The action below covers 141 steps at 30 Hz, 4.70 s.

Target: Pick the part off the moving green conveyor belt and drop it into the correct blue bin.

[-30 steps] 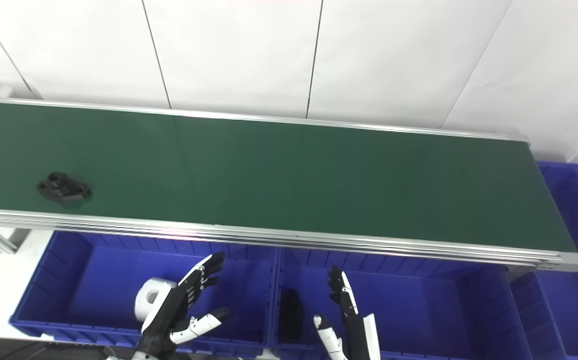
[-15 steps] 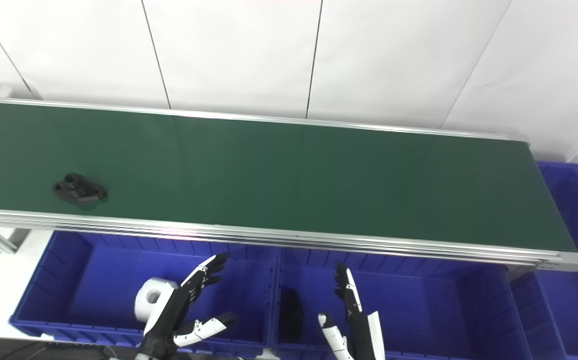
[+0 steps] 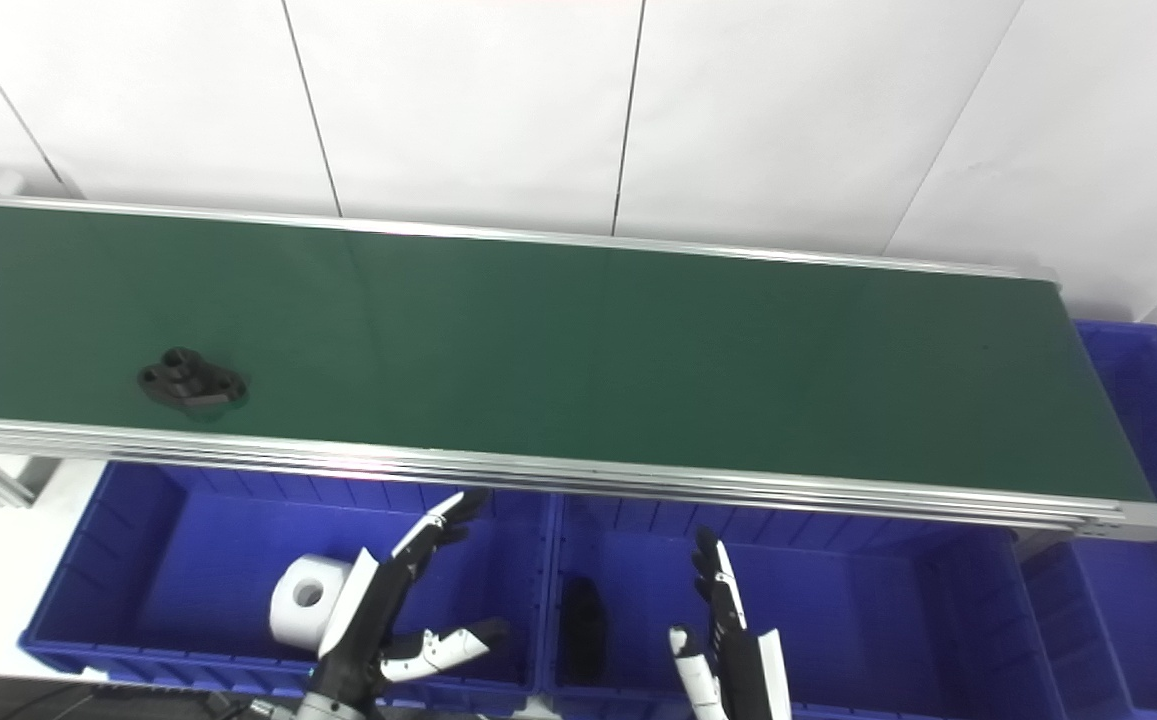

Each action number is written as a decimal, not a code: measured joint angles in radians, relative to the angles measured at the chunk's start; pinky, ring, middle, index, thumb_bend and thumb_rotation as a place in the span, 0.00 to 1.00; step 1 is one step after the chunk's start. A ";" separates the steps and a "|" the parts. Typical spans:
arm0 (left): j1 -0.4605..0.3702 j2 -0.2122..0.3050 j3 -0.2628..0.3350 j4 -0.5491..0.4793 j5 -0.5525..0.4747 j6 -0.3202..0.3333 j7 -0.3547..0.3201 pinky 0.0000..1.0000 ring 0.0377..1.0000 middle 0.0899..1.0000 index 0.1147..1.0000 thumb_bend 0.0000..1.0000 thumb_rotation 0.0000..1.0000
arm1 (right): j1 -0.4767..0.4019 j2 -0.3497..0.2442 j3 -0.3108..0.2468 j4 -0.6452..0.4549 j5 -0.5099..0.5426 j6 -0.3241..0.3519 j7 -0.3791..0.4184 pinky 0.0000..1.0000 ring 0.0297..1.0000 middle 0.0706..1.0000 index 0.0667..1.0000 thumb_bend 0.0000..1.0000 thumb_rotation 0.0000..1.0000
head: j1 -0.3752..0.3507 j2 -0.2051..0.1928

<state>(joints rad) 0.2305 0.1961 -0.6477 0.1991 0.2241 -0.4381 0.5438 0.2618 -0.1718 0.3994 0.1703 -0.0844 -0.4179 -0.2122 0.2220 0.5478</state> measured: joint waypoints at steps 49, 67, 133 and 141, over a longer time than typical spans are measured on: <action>-0.088 0.030 -0.142 0.098 0.003 0.000 0.180 0.82 0.88 0.89 0.85 0.71 0.59 | -0.044 0.026 -0.212 -0.216 -0.092 -0.001 0.066 0.99 0.96 0.95 0.98 0.66 0.85 | -0.102 0.033; -0.014 0.037 -0.040 0.019 -0.064 0.000 0.063 0.91 0.93 0.93 0.90 0.59 0.65 | -0.242 0.005 -0.278 -0.388 -0.198 0.132 0.175 0.76 0.84 0.88 0.90 0.72 0.53 | -0.270 0.110; 0.033 0.068 0.048 -0.038 -0.044 0.000 -0.063 0.90 0.92 0.92 0.90 0.70 0.72 | -0.812 0.032 0.161 0.170 -0.685 0.486 0.447 0.81 0.83 0.84 0.86 0.75 0.40 | -0.351 0.176; 0.037 0.062 0.052 -0.046 -0.038 0.000 -0.063 0.90 0.92 0.92 0.89 0.68 0.74 | -0.853 0.058 0.186 0.240 -0.709 0.486 0.459 0.78 0.82 0.83 0.85 0.75 0.37 | -0.351 0.185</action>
<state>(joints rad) 0.2676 0.2585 -0.5962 0.1532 0.1858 -0.4383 0.4807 -0.5907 -0.1137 0.5854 0.4103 -0.7935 0.0681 0.2470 -0.1289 0.7332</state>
